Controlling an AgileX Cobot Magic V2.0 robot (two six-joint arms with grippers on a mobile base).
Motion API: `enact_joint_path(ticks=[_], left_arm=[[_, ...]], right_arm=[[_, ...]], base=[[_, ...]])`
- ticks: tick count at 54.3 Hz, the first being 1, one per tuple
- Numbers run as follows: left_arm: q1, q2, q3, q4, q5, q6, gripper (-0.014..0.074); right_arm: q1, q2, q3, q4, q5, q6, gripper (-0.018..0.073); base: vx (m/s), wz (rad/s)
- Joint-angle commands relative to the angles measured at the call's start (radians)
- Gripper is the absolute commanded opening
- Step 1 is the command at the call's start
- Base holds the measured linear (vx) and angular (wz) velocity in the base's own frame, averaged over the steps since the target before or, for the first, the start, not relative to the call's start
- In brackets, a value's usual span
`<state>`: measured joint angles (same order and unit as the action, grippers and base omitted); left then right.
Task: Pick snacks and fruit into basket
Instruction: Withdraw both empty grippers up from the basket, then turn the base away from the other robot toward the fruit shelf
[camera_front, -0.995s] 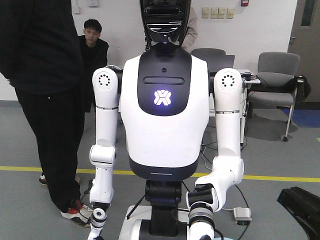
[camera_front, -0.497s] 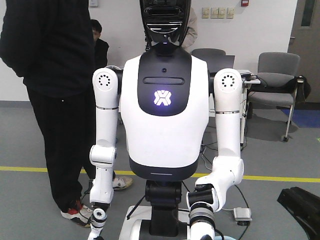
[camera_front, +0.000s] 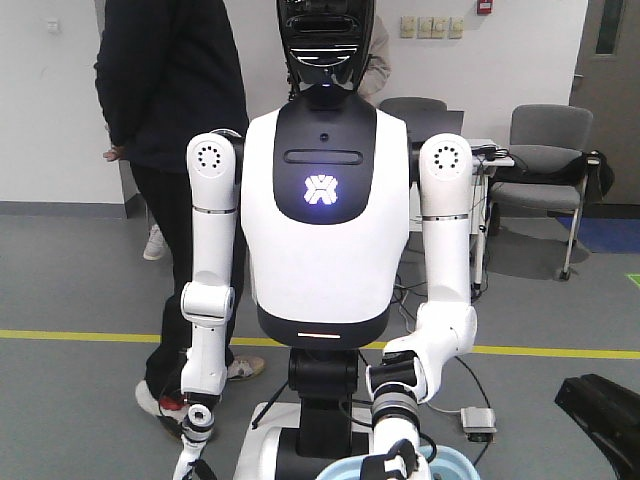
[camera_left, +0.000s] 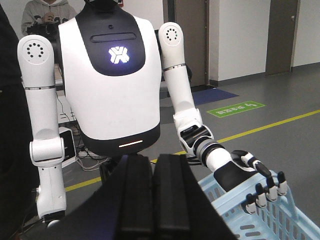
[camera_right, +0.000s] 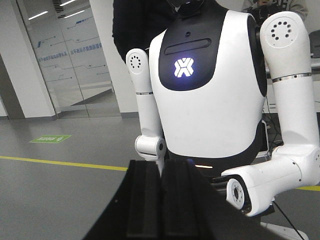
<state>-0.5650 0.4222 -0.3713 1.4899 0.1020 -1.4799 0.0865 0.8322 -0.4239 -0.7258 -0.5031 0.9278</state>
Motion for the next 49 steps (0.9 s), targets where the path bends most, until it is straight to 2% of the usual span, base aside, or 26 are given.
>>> enact_joint_path(ticks=[1,49], left_arm=[[-0.002,0.003,-0.025,0.001,0.005,-0.011,-0.0008],[-0.002,0.003,-0.025,0.001,0.005,-0.011,-0.0008]], right_arm=[[-0.003,-0.008,-0.029,0.018,-0.062,-0.009,-0.0009],[-0.003,-0.008,-0.029,0.018,-0.062,-0.009,-0.0009]], base=[[-0.17,-0.04],[-0.24,0.11]])
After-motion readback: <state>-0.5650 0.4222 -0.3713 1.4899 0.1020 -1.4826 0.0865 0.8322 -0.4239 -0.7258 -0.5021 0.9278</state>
